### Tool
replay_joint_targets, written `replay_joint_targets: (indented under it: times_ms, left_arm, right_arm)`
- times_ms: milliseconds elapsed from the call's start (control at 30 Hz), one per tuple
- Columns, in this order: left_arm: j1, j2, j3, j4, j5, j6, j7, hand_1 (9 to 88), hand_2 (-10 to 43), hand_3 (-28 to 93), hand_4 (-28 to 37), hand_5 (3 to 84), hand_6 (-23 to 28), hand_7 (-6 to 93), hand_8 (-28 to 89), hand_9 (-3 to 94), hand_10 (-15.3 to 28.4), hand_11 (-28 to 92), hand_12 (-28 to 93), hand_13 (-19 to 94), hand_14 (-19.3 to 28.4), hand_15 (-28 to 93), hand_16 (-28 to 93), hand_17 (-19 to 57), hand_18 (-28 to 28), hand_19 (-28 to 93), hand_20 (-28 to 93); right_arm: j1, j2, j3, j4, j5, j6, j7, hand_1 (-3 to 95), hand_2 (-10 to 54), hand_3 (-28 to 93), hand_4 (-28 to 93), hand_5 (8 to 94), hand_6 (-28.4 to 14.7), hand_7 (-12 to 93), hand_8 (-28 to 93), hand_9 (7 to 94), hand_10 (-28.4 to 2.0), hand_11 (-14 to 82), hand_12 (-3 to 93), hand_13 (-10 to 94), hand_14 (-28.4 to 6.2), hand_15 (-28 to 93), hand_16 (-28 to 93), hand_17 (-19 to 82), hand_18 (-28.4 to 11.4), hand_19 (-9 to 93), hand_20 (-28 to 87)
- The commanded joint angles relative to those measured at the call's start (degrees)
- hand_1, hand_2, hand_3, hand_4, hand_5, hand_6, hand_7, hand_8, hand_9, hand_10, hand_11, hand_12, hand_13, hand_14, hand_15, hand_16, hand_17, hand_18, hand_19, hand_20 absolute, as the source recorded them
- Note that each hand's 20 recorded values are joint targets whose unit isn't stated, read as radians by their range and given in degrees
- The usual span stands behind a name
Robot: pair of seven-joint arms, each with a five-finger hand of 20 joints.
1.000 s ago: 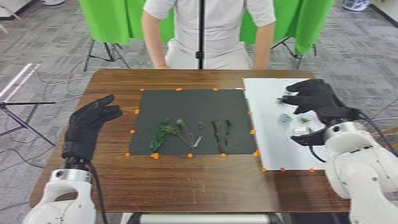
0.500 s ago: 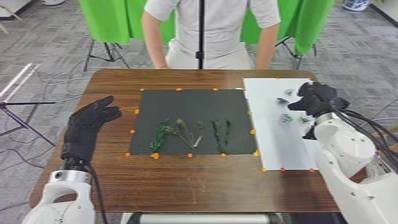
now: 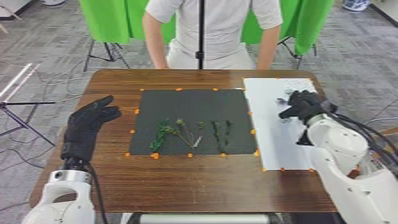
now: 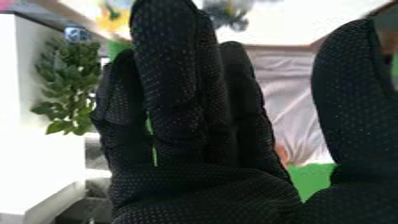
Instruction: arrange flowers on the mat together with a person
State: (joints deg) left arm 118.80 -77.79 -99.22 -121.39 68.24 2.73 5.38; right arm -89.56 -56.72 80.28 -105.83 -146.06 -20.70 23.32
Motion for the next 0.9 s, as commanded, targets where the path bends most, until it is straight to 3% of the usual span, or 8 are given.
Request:
replay_joint_targets:
  times_ms: [33, 133, 333, 467, 533, 700, 900]
  left_arm:
    - [-1.13, 0.43, 0.32, 0.98, 0.15, -0.41, -0.07, 28.4, 2.5, 62, -19.7, 48.7, 6.0, 14.5, -5, 49.1, 15.4, 24, 16, 39, 20.9, 29, 1, 2.7, 14.9, 17, 17]
    - [-1.67, 0.64, 0.37, 1.28, 0.1, -0.84, -0.13, 28.4, 2.5, 62, -19.7, 48.7, 6.0, 14.5, -5, 49.1, 15.4, 24, 16, 39, 20.8, 29, 1, 2.7, 14.9, 17, 17]
    - [-1.16, 0.46, 0.13, 1.1, 0.07, -0.79, -0.01, 28.4, 2.6, 62, -19.7, 48.7, 6.0, 14.6, -5, 49.1, 15.5, 24, 16, 39, 20.8, 29, 1, 2.7, 14.9, 17, 17]
    - [-0.57, 0.24, -0.42, 0.94, 0.07, -0.49, -0.23, 28.5, 2.6, 62, -19.8, 48.8, 6.1, 14.5, -5, 49.2, 15.6, 24, 16, 39, 20.8, 29, 1, 2.7, 14.9, 17, 17]
    - [-0.21, 0.37, -0.77, 0.8, 0.1, -0.33, -0.26, 28.5, 2.6, 62, -19.8, 48.8, 6.1, 14.5, -5, 49.1, 15.4, 24, 16, 39, 20.8, 29, 1, 2.7, 14.9, 17, 17]
    - [1.4, 0.57, -2.3, 0.23, 0.15, 0.77, -0.3, 28.4, 2.7, 62, -19.8, 48.7, 6.0, 14.5, -5, 49.1, 15.5, 24, 16, 39, 20.8, 29, 1, 2.8, 15.0, 18, 17]
    - [5.01, 0.89, -5.71, -1.5, 0.5, 2.77, -0.92, 28.4, 2.6, 62, -19.7, 48.7, 6.1, 14.5, -5, 49.2, 15.5, 24, 16, 39, 20.8, 29, 1, 2.8, 15.0, 18, 17]
  right_arm:
    - [-0.76, -0.55, -2.32, 1.15, -0.71, -3.35, 0.31, 35.2, -9.5, 67, -26, 56.8, -0.8, 11, -7, 74.9, -13.2, 19.2, 21.3, 87, -5.1, 42, 32, 43, -19.4, 78, 48]
    - [-2.06, -0.99, -2.89, 1.28, -1.82, -2.72, 0.28, 37.3, -9.5, 68, -26, 56.8, -0.7, 11, -7, 75.3, -13.1, 19.5, 21.5, 88, -4.1, 43, 32, 45, -18.6, 80, 48]
    - [-3.69, -2.14, -4.12, 3.31, -4.02, 1.54, 0.32, 43.4, -9.5, 69, -27, 59.6, 1.4, 13, -7, 77.9, -11.9, 20.4, 21.8, 91, -2.0, 44, 32, 49, -16.9, 83, 46]
    - [-5.29, -2.36, -4.57, 4.34, -4.99, 7.03, -0.14, 54.8, -9.5, 60, -26, 65.6, 3.3, 17, -9, 83.7, -9.3, 11.2, 34.5, 93, -1.2, 45, 32, 50, -16.5, 85, 44]
    - [-5.66, -2.35, -4.8, 4.93, -5.38, 9.61, -0.68, 60.0, -9.5, 56, -24, 70.9, 3.5, 17, 2, 88.0, -7.9, 7.9, 39.2, 94, -0.4, 47, 32, 51, -16.2, 86, 44]
    - [-4.73, -1.78, -4.29, 3.62, -4.72, 12.11, -0.86, 62.8, -9.5, 61, -25, 82.3, 3.0, 19, 11, 93.0, -6.8, 8.8, 42.9, 94, 0.6, 56, 30, 53, -16.5, 90, 45]
    - [0.38, -0.35, -4.63, -4.08, -0.98, 16.04, -1.2, 63.2, -9.5, 62, -24, 83.1, 2.9, 19, 11, 93.4, -6.9, 9.1, 43.5, 94, 0.9, 57, 31, 53, -16.6, 91, 46]
